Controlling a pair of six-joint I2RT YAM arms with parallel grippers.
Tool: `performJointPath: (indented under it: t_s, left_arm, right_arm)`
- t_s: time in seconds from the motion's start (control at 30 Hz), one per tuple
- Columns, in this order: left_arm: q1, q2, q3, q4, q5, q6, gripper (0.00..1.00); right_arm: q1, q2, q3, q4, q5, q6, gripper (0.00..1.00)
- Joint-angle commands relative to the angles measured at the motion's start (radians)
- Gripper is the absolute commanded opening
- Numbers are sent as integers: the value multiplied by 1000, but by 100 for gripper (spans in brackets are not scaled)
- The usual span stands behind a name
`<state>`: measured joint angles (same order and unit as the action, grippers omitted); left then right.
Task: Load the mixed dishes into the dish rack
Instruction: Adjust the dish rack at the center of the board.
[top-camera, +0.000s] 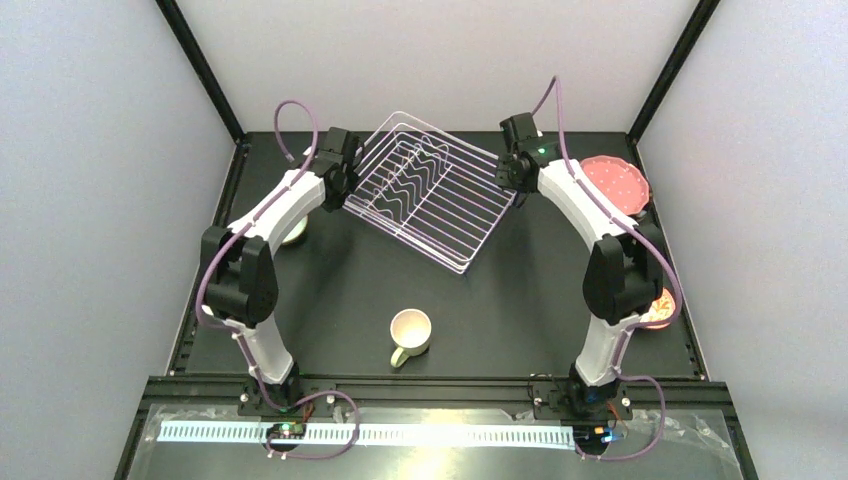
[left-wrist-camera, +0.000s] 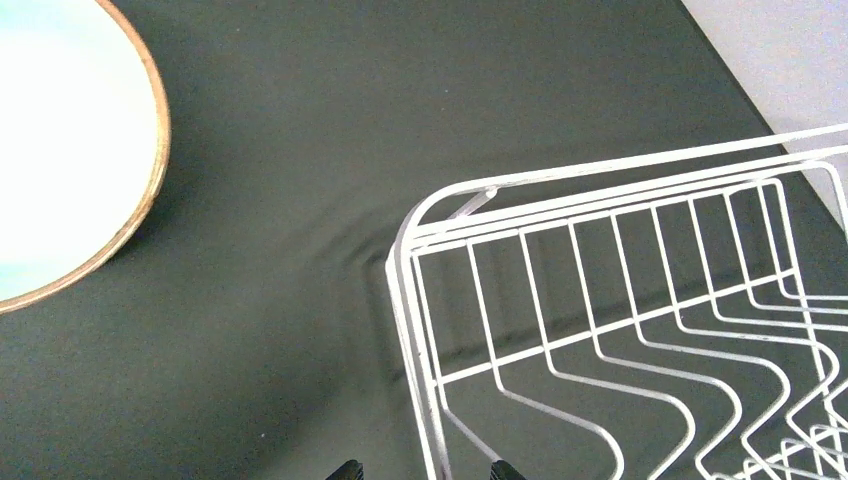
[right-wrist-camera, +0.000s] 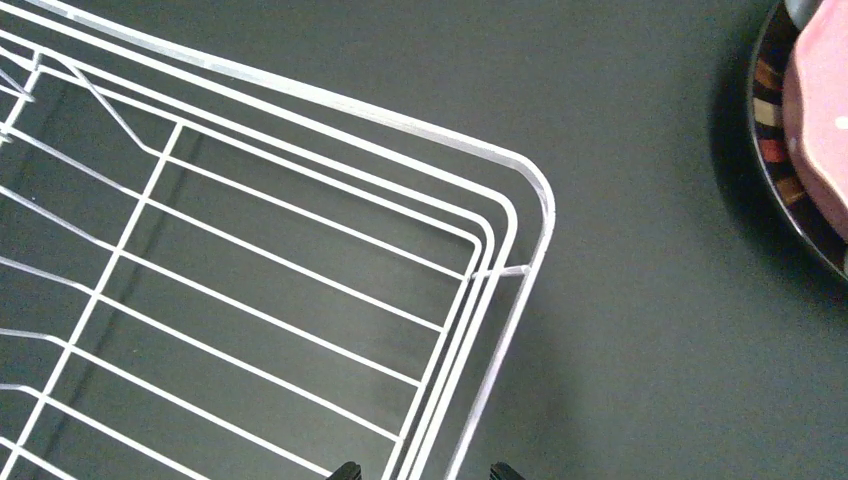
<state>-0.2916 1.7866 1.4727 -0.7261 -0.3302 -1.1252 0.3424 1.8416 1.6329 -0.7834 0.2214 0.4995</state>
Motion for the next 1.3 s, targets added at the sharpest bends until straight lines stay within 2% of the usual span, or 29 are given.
performJointPath:
  t_s: [0.0,0.57,1.03,1.17,1.27]
  left_arm:
    - [11,48,54,-9,-21,28,73]
    - [28,107,87,-3,-7,47,71]
    - [28,117,81,-3,-4,57,70]
    - [27,117,80,-5,-4,59,67]
    - [28,118,78,-7,-2,59,65]
  right_arm:
    - [4,63,44,-4,-13,6,75]
    - [4,120,85,-32,51,6,77]
    - [4,131,28,-14,61,25,77]
    - [3,150,11,6,60,24,72]
    - [3,176,17,9,60,13,61]
